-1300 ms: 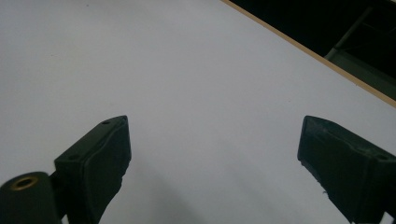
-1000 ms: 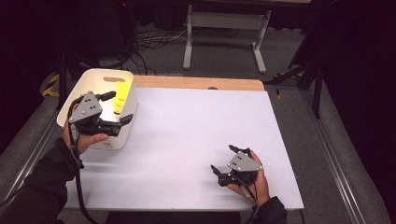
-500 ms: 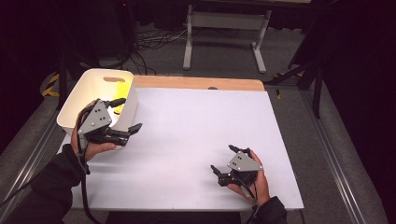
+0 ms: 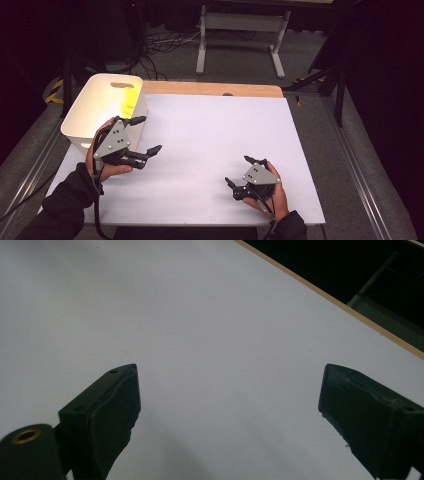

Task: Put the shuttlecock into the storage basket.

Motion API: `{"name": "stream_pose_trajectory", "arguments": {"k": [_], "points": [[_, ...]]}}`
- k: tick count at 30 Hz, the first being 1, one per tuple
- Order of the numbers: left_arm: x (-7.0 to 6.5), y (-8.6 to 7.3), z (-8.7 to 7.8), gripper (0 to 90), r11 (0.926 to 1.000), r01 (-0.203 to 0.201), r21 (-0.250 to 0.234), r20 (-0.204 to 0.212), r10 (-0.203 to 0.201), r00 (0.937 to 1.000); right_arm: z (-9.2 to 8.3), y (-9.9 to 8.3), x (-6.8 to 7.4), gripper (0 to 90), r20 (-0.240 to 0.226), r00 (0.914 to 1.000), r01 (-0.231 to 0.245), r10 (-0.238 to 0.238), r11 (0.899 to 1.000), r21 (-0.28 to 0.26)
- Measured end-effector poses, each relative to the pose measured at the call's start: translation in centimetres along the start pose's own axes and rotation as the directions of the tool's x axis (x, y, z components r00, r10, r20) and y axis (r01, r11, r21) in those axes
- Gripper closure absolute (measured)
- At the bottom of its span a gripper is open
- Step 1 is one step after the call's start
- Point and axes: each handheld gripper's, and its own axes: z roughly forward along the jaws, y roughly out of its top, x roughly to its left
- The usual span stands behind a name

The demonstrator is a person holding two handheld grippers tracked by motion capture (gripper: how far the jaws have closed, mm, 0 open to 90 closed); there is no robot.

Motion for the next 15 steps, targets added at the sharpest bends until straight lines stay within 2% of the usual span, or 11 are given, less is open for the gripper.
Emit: {"name": "stream_pose_trajectory", "arguments": {"k": [8, 10, 15], "points": [[-0.8, -0.6, 0.4, 9.8, 0.9999, -0.013, 0.008, 0.015, 0.013, 0.9998, 0.0, 0.1, 0.2, 10.7, 0.000, 1.0000, 0.007, -0.007, 1.000, -0.002], [-1.0, -0.8, 0.5, 9.8, 1.0000, -0.003, 0.006, 0.017, 0.003, 0.9998, -0.1, 0.1, 0.2, 10.7, -0.001, 1.0000, 0.009, -0.009, 1.000, -0.003], [-1.4, -1.4, 0.5, 9.8, 0.9999, -0.007, 0.011, 0.019, 0.007, 0.9998, -0.1, 0.2, 0.3, 10.7, 0.000, 1.0000, 0.010, -0.010, 1.000, -0.005]]}}
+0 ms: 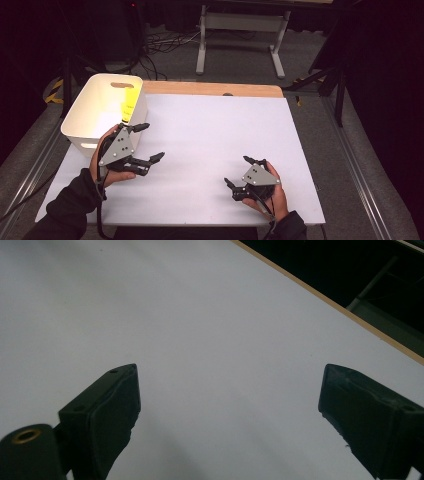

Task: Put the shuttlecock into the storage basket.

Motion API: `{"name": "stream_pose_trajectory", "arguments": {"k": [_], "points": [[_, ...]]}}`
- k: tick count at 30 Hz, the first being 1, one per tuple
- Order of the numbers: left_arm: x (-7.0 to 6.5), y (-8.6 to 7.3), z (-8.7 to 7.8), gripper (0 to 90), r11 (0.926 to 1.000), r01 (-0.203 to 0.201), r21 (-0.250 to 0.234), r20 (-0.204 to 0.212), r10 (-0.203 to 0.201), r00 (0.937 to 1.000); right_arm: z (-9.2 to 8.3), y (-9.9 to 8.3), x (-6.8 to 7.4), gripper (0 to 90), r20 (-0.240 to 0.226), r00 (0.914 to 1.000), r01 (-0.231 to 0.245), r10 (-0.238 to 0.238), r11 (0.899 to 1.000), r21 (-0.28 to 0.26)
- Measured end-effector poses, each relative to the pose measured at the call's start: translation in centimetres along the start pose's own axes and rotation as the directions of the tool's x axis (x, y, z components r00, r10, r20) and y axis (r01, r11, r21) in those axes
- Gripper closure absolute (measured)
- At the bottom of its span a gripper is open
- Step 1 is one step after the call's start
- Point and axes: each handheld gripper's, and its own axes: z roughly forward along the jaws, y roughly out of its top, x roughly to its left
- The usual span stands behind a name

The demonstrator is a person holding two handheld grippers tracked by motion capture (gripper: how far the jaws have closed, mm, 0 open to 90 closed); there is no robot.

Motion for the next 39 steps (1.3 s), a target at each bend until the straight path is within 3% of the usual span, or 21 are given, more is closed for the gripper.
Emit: {"name": "stream_pose_trajectory", "arguments": {"k": [18, 22, 39], "points": [[-1.7, -1.8, 0.6, 9.8, 0.9990, -0.035, 0.028, 0.030, 0.034, 0.9990, -0.2, 0.3, 0.4, 10.6, 0.001, 0.9998, 0.017, -0.017, 1.000, -0.010], [-1.9, -2.4, 0.8, 9.8, 0.9993, -0.018, 0.032, 0.045, 0.017, 0.9989, -0.2, 0.4, 0.5, 10.6, 0.002, 0.9998, 0.022, -0.022, 1.000, -0.011], [-2.9, -4.9, 1.0, 10.1, 0.9951, -0.039, 0.090, 0.058, 0.034, 0.9977, -0.2, 0.5, 0.8, 10.6, -0.006, 0.9995, 0.032, -0.032, 0.999, -0.013]]}}
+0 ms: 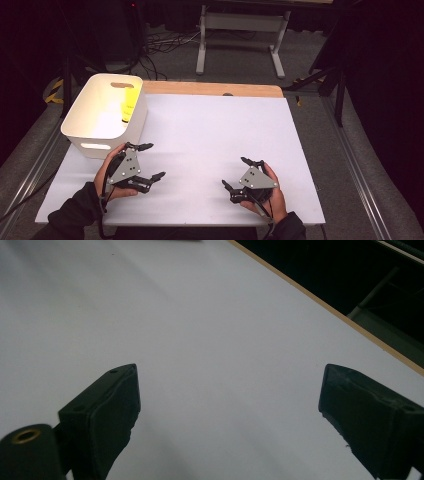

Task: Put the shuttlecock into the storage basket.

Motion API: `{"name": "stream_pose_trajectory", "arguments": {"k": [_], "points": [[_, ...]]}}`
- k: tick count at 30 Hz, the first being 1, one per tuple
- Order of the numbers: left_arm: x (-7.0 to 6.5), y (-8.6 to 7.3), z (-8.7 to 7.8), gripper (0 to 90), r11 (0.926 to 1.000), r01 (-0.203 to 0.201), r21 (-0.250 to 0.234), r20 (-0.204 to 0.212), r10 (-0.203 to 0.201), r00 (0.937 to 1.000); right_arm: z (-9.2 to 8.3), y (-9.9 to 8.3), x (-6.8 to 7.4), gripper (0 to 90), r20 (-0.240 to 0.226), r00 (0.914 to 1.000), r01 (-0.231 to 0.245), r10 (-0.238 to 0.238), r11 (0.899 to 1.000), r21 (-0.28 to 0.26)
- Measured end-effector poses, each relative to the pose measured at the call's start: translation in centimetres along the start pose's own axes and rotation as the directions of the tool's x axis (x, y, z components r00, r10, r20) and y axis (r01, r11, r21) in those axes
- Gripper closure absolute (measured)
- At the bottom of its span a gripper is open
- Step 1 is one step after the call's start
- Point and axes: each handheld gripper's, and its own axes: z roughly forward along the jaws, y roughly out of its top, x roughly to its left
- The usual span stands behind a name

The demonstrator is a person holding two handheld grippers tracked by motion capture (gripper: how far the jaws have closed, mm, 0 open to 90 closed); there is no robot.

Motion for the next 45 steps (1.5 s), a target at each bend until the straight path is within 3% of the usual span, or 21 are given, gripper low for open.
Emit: {"name": "stream_pose_trajectory", "arguments": {"k": [20, 35, 41, 45], "points": [[-1.1, -3.3, -0.3, 7.0, 0.9964, 0.007, 0.085, 0.024, -0.009, 0.9997, -0.1, 0.1, 0.5, 10.4, -0.007, 0.9998, 0.020, -0.020, 1.000, -0.003], [-1.5, -5.3, -1.9, 5.2, 0.9939, 0.085, 0.070, 0.029, -0.087, 0.9958, 0.1, 0.0, 1.0, 10.2, -0.029, 0.9991, 0.030, -0.030, 1.000, -0.001], [-1.2, -5.8, -2.5, 4.9, 0.9889, 0.139, 0.053, 0.026, -0.141, 0.9897, 0.0, -0.2, 1.0, 10.0, -0.032, 0.9992, 0.025, -0.026, 1.000, -0.004], [-1.2, -6.1, -2.5, 4.6, 0.9886, 0.139, 0.058, 0.028, -0.141, 0.9896, 0.0, -0.3, 1.0, 9.7, -0.036, 0.9990, 0.027, -0.027, 1.000, -0.002]]}}
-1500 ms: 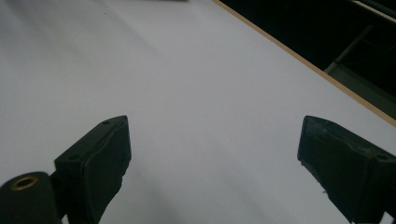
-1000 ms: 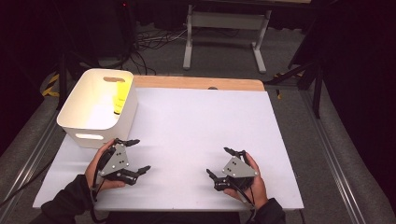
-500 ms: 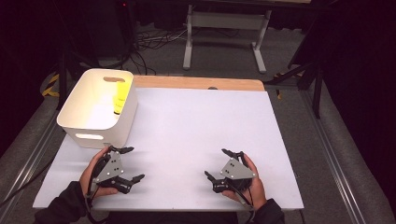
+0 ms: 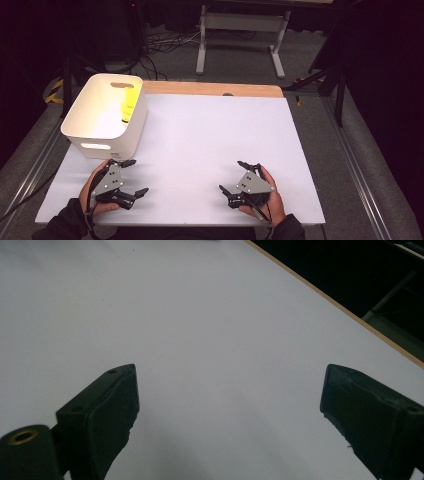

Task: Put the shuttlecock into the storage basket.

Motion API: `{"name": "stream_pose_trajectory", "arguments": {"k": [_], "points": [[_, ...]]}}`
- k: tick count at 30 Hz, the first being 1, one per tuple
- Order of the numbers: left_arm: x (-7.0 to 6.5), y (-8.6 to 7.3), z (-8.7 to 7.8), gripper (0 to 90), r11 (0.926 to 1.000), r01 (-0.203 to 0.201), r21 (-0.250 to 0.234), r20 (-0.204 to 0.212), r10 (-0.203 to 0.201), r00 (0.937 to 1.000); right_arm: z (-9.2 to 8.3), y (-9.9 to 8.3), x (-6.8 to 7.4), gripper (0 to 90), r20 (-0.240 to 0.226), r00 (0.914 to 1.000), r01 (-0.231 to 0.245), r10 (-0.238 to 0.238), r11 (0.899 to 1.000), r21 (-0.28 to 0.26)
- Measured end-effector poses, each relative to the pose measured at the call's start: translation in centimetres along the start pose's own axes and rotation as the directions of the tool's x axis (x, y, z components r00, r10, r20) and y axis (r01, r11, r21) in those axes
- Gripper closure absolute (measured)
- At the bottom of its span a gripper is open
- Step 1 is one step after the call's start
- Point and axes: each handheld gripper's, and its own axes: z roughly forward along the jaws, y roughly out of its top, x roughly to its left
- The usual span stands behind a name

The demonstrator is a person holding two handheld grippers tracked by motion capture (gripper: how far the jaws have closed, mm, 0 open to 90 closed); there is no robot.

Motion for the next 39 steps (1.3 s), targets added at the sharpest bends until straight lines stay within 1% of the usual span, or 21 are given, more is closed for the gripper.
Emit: {"name": "stream_pose_trajectory", "arguments": {"k": [1, 5, 6, 8, 10, 14, 15, 20, 21, 23, 25, 26, 31, 34, 37, 39], "points": [[0.11, -0.13, 0.11, 4.6, 0.9999, 0.014, -0.001, 0.010, -0.014, 0.9998, -0.02, -0.01, -0.02, 9.7, 0.000, 1.0000, -0.001, 0.001, 1.000, -0.002], [0.11, -0.13, -0.06, 4.7, 0.9997, 0.019, -0.017, 0.010, -0.019, 0.9998, -0.08, -0.03, -0.13, 9.7, -0.004, 0.9999, -0.010, 0.010, 1.000, -0.010], [0.16, -0.12, -0.11, 4.7, 0.9998, 0.012, -0.016, 0.003, -0.012, 0.9999, -0.05, -0.06, -0.13, 9.7, -0.006, 0.9999, -0.012, 0.012, 1.000, -0.010], [0.16, -0.15, -0.14, 4.8, 0.9996, 0.017, -0.022, 0.001, -0.017, 0.9999, -0.03, -0.08, -0.08, 9.6, -0.012, 0.9999, -0.008, 0.008, 1.000, -0.009], [0.12, -0.11, -0.17, 4.9, 0.9998, 0.015, -0.016, -0.001, -0.015, 0.9999, -0.08, -0.08, -0.06, 9.6, -0.015, 0.9999, -0.008, 0.008, 1.000, -0.010], [0.03, -0.05, -0.15, 4.8, 0.9997, 0.014, -0.021, 0.003, -0.014, 0.9999, -0.27, -0.09, -0.11, 9.6, -0.009, 0.9999, -0.010, 0.010, 1.000, -0.016], [0.00, -0.04, -0.12, 4.8, 0.9995, 0.020, -0.026, 0.003, -0.020, 0.9998, -0.27, -0.08, -0.12, 9.6, -0.009, 0.9999, -0.009, 0.009, 1.000, -0.016], [0.02, -0.07, -0.14, 4.9, 0.9994, 0.015, -0.030, 0.010, -0.014, 0.9998, -0.04, -0.08, -0.06, 9.6, -0.011, 0.9999, -0.004, 0.004, 1.000, -0.006], [0.04, -0.04, -0.22, 4.9, 0.9996, 0.007, -0.027, 0.011, -0.007, 0.9999, -0.02, -0.05, -0.05, 9.6, -0.012, 0.9999, -0.006, 0.006, 1.000, -0.005], [-0.06, -0.01, -0.27, 4.9, 0.9993, 0.009, -0.035, 0.014, -0.008, 0.9999, 0.02, -0.02, 0.06, 9.6, -0.008, 1.0000, 0.001, -0.001, 1.000, 0.001], [-0.12, 0.00, -0.32, 4.9, 0.9994, 0.005, -0.035, 0.019, -0.004, 0.9998, 0.00, 0.03, 0.16, 9.6, -0.004, 1.0000, 0.006, -0.006, 1.000, 0.005], [-0.14, 0.01, -0.34, 4.9, 0.9994, 0.000, -0.036, 0.015, 0.001, 0.9999, -0.02, 0.07, 0.20, 9.6, -0.002, 1.0000, 0.007, -0.007, 1.000, 0.005], [-0.18, 0.04, -0.40, 4.9, 0.9992, 0.003, -0.040, 0.015, -0.003, 0.9999, 0.03, 0.03, 0.20, 9.6, -0.002, 0.9999, 0.014, -0.014, 1.000, 0.008], [-0.18, 0.09, -0.34, 5.0, 0.9992, 0.004, -0.040, 0.017, -0.003, 0.9998, -0.04, -0.02, 0.18, 9.6, -0.001, 0.9999, 0.012, -0.012, 1.000, 0.007], [-0.18, 0.17, -0.25, 5.0, 0.9992, -0.005, -0.040, 0.016, 0.006, 0.9999, -0.23, -0.13, 0.02, 9.6, 0.004, 1.0000, 0.007, -0.007, 1.000, 0.002], [-0.17, 0.13, -0.22, 5.0, 0.9991, 0.000, -0.043, 0.019, 0.001, 0.9998, -0.27, -0.11, -0.05, 9.6, 0.007, 1.0000, 0.005, -0.005, 1.000, 0.001]]}}
